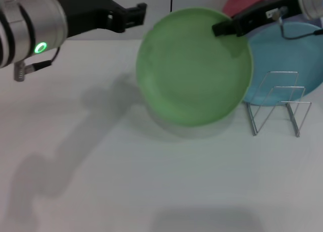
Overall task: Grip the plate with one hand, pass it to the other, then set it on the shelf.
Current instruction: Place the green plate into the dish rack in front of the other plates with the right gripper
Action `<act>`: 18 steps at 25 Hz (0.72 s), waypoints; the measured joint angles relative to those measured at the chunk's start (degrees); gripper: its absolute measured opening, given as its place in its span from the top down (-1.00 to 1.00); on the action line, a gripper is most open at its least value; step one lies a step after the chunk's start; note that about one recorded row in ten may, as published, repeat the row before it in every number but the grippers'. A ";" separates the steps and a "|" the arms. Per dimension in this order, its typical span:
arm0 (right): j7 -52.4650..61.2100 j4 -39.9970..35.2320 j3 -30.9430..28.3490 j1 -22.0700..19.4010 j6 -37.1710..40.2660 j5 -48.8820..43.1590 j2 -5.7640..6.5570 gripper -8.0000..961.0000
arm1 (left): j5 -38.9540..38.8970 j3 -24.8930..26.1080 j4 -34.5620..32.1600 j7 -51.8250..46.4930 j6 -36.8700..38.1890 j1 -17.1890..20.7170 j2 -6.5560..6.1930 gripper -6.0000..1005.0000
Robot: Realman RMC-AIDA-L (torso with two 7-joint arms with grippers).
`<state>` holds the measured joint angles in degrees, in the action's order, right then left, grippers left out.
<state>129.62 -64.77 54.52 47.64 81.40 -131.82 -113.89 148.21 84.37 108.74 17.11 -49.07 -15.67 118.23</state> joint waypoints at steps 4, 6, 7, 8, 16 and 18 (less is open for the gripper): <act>-4.15 -6.32 0.10 -1.76 1.87 -0.39 -0.07 0.84 | 0.15 -2.12 0.33 2.76 7.71 4.79 -0.02 -0.47; -6.81 -10.60 0.10 -2.90 3.01 -0.79 -0.34 0.84 | 0.23 -4.76 -0.17 6.30 14.81 8.14 -0.05 -0.51; -9.35 -14.60 -0.16 -3.78 4.50 -1.27 -0.56 0.84 | 0.27 -5.62 -0.46 7.49 17.46 9.25 -0.06 -0.51; -10.24 -15.99 -0.36 -4.01 5.05 -1.41 -0.61 0.84 | 0.27 -5.62 -0.46 7.49 17.46 9.25 -0.06 -0.51; -18.21 -26.49 -1.51 -5.87 8.19 -4.06 -1.44 0.84 | 0.35 -19.42 -15.06 16.86 62.49 18.10 -0.09 -0.50; -19.44 -28.58 -2.01 -6.07 9.47 -4.23 -1.54 0.84 | 0.37 -21.82 -20.74 16.91 71.82 17.60 -0.06 -0.50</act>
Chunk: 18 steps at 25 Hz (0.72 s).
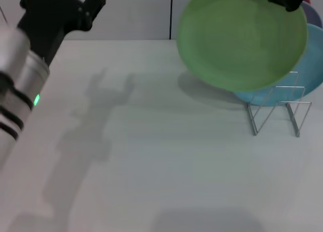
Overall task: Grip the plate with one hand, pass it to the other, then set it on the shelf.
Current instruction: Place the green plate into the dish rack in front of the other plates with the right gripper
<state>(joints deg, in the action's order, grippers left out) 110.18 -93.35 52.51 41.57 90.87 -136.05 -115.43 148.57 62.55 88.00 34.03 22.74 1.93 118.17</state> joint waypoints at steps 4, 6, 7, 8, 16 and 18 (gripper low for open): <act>-1.96 -1.91 -0.92 -0.17 1.97 0.33 -0.04 0.85 | -0.16 -3.20 -14.16 -0.67 15.67 -3.89 0.22 -0.50; -2.63 -2.43 -0.96 -0.39 2.51 0.37 -0.14 0.85 | -0.36 -3.94 -18.73 -2.14 20.03 -5.37 0.30 -0.50; -4.27 -3.31 -0.98 -0.77 3.68 0.42 -0.34 0.85 | -0.39 -4.16 -20.35 -2.97 21.66 -5.88 0.34 -0.50; -4.27 -3.31 -0.98 -0.77 3.68 0.42 -0.34 0.85 | -0.40 -4.32 -21.80 -3.98 22.83 -6.23 0.37 -0.50; -9.18 -7.19 -2.81 -1.92 7.21 0.29 -0.65 0.85 | -0.24 -4.10 -27.91 -12.95 26.21 -7.36 0.18 -0.50; -9.63 -8.16 -3.12 -2.19 7.51 0.28 -0.69 0.84 | -0.37 -4.10 -28.43 -13.01 26.69 -7.39 0.22 -0.50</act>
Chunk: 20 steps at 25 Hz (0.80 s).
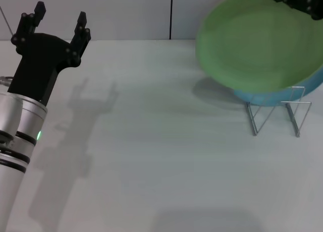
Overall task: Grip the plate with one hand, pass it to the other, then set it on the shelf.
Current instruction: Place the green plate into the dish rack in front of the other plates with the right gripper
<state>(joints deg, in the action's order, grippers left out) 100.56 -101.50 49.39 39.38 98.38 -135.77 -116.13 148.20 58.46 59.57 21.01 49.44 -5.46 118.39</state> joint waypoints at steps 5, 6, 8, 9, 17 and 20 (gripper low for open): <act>-1.96 -1.65 -0.03 -1.14 1.22 -0.57 -0.45 0.80 | -0.03 -0.08 -0.64 -0.01 0.14 -0.11 0.03 -0.50; -3.25 -1.85 -0.04 -1.70 1.50 -1.17 -0.60 0.80 | -0.03 -0.11 -0.66 -0.01 0.12 -0.12 0.02 -0.50; -3.83 -1.85 -0.03 -1.89 1.66 -1.47 -0.64 0.78 | -0.03 -0.17 -0.71 -0.03 -0.04 -0.17 0.02 -0.50; -4.33 -1.86 -0.03 -2.08 1.89 -1.90 -0.69 0.78 | -0.03 -0.20 -0.74 -0.05 -0.07 -0.22 0.05 -0.50; -6.53 -3.19 -0.06 -3.79 2.16 -3.42 -1.47 0.72 | 0.01 -0.37 -2.77 -3.65 0.08 -2.07 0.02 -0.50; -7.22 -3.23 -0.08 -4.26 2.24 -4.36 -1.66 0.70 | 0.12 -0.45 -3.60 -4.50 0.21 -2.68 0.05 -0.50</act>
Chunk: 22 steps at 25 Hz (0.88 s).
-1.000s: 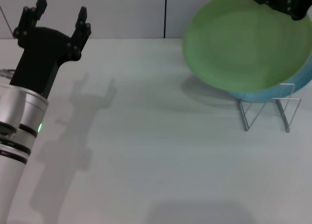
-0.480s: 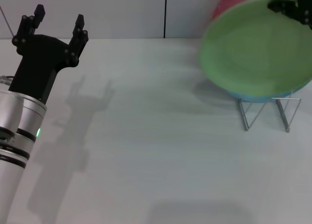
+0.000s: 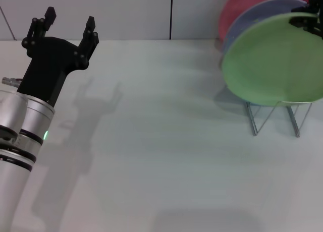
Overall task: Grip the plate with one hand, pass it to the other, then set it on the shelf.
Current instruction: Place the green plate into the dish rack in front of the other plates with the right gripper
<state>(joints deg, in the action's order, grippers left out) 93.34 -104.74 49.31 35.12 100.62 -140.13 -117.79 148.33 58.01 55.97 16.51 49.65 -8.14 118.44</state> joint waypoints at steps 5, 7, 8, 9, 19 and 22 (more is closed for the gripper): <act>-2.12 -0.17 -0.47 -1.17 -0.31 -0.57 -0.37 0.66 | 0.01 -0.31 -0.18 -0.05 0.03 -0.44 0.07 -0.50; -2.54 0.29 -0.72 -1.42 -0.73 -0.68 -0.43 0.65 | -0.06 -0.59 -0.18 -0.06 0.03 -0.51 0.11 -0.50; -2.73 0.64 -0.93 -1.58 -1.15 -0.75 -0.48 0.64 | -0.08 -0.68 -0.18 -0.06 0.03 -0.53 0.12 -0.50; -2.87 0.89 -1.06 -1.74 -1.57 -0.84 -0.56 0.63 | -0.09 -0.75 -0.17 -0.07 0.03 -0.57 0.14 -0.50; -1.88 2.04 1.47 -5.54 -6.94 -4.09 -1.70 0.56 | -0.06 -1.68 -0.31 -0.08 -0.52 -2.06 0.14 -0.50; 1.71 1.53 1.57 -5.69 -4.60 -4.09 -1.72 0.54 | -0.05 -1.93 -0.44 -0.08 -0.73 -2.52 0.12 -0.50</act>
<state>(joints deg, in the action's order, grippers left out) 95.05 -103.21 50.88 29.44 96.02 -144.22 -119.51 148.27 56.08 55.53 16.43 48.91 -10.66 118.56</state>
